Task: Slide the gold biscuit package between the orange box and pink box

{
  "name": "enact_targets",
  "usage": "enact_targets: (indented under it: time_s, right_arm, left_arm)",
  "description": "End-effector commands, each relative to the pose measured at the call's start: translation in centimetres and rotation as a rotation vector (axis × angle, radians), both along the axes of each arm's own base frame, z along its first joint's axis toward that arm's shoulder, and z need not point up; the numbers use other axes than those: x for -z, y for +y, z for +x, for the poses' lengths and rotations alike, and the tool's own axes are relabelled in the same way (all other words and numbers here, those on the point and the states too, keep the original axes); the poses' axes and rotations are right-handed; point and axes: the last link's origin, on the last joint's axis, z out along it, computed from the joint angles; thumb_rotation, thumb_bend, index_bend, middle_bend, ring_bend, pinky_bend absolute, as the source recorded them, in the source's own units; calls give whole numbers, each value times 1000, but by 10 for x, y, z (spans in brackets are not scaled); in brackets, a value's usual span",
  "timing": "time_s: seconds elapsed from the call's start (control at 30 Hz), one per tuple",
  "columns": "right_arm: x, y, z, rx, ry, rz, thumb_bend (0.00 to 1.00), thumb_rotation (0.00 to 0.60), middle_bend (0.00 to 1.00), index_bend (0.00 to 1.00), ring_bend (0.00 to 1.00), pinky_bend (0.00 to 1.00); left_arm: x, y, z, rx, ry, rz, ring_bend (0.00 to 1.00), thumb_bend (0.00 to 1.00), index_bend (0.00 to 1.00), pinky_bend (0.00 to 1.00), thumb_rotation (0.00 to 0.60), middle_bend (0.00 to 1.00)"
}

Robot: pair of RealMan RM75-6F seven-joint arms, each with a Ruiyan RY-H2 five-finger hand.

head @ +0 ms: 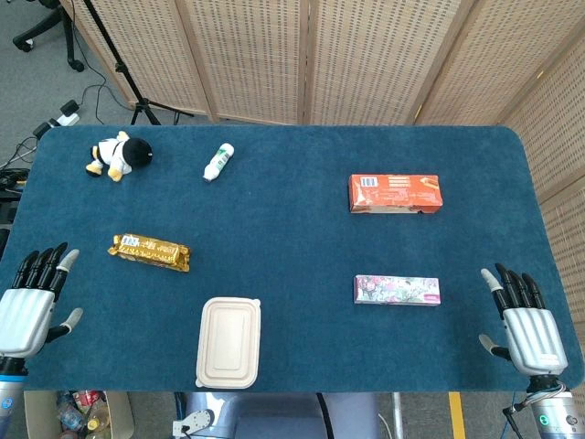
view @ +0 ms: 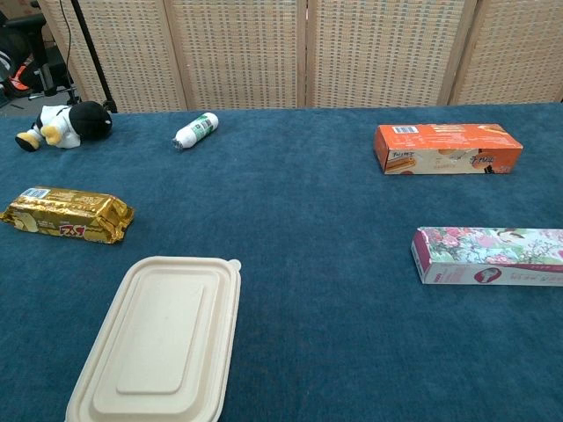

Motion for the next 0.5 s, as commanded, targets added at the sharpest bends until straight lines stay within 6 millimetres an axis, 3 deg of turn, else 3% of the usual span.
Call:
enact_targets:
  time_s: [0.03,0.5]
  right_arm:
    - [-1,1,-1,3,-1,-4,144,600,0,0,0,0]
    - [-2,3,1,-5,0,-4,156,600,0,0,0,0]
  left_arm:
    - [0,0,1,3,0,0,0,251,0,0,600,0]
    - [1,2,1,-4,-8,-9,0,251,0,0,600,0]
